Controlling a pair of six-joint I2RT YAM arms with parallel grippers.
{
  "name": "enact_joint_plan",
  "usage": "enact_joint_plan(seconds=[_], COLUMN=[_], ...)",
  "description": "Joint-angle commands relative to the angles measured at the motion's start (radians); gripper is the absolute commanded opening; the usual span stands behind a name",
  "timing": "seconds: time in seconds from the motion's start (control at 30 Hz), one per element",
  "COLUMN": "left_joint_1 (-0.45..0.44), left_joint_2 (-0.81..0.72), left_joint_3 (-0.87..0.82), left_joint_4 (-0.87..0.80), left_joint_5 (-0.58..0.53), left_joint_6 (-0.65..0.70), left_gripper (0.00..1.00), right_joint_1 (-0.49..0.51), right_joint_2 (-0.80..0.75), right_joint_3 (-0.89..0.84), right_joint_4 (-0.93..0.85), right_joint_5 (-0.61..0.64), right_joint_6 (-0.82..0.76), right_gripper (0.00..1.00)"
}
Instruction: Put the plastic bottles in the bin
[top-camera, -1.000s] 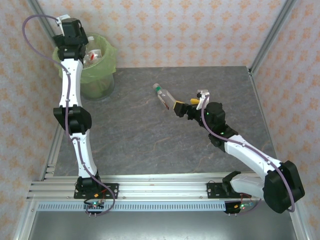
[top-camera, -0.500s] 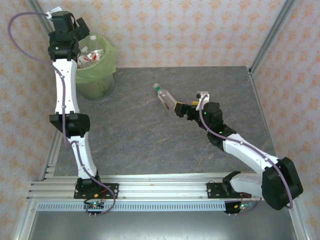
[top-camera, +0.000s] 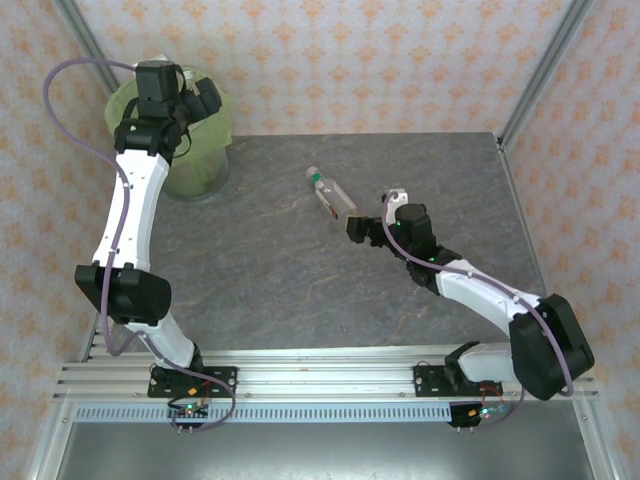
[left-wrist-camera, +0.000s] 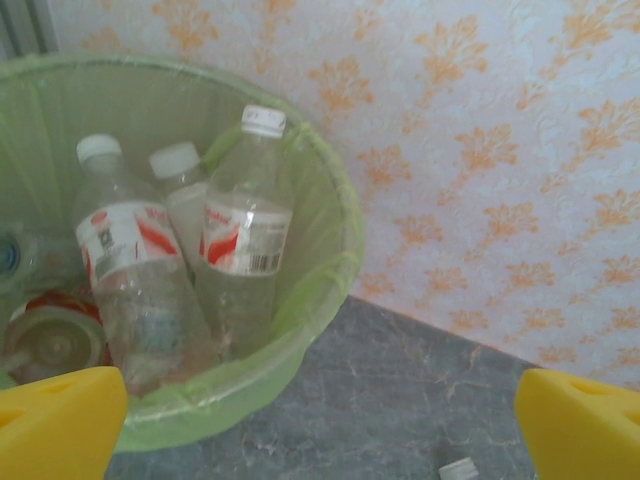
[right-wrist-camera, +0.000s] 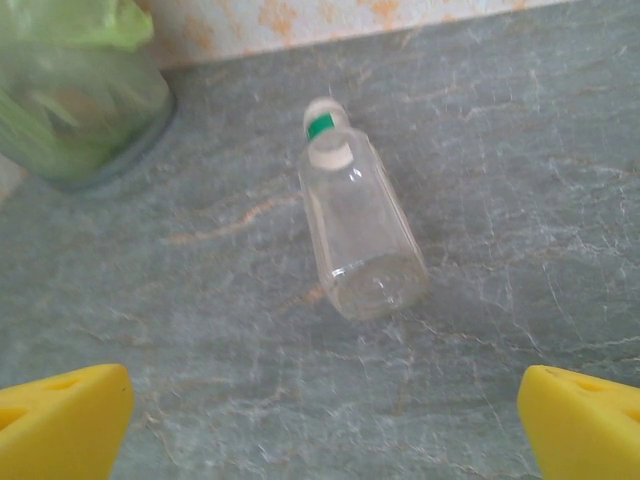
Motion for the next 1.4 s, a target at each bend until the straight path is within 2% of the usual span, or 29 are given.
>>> enact_joint_plan(seconds=[0.0,0.17,0.3,0.4,0.67,0.83,1.0,1.23,1.37], left_joint_1=[0.005,0.006,0.004,0.005,0.007,0.009,0.015,0.023,0.029], left_joint_2=[-0.069,-0.109,-0.178,-0.224,-0.333,-0.34,-0.367,-0.356,-0.354], left_joint_3=[-0.078,-0.141,-0.285,-0.355,-0.495,-0.493,-0.537,-0.538,-0.55], left_joint_4=[0.059,0.09,0.158,0.162,0.104,0.029,0.054,0.04,0.038], left_joint_5=[0.005,0.121,0.188,0.246,0.191,0.166,0.142,0.149,0.149], left_joint_6=[-0.08,-0.161,-0.259,-0.268,-0.221,-0.178,-0.178,-0.172,-0.172], left_gripper=[1.0,1.0,1.0,1.0,1.0,1.0,1.0,1.0,1.0], right_joint_1=[0.004,0.004,0.004,-0.001,-0.028,-0.032,-0.032,-0.032,-0.032], right_joint_2=[0.069,0.216,0.309,0.385,0.547,0.644,0.755,0.844,0.884], right_joint_3=[0.081,0.214,0.296,0.367,0.549,0.663,0.817,0.925,0.974], right_joint_4=[-0.1,-0.247,-0.299,-0.385,-0.528,-0.588,-0.711,-0.749,-0.752], right_joint_5=[-0.026,-0.074,-0.065,-0.086,-0.05,-0.073,-0.074,-0.034,-0.018], right_joint_6=[-0.131,-0.266,-0.34,-0.426,-0.478,-0.514,-0.51,-0.495,-0.478], right_gripper=[0.99,0.99,0.99,0.99,0.99,1.0,0.99,0.97,0.92])
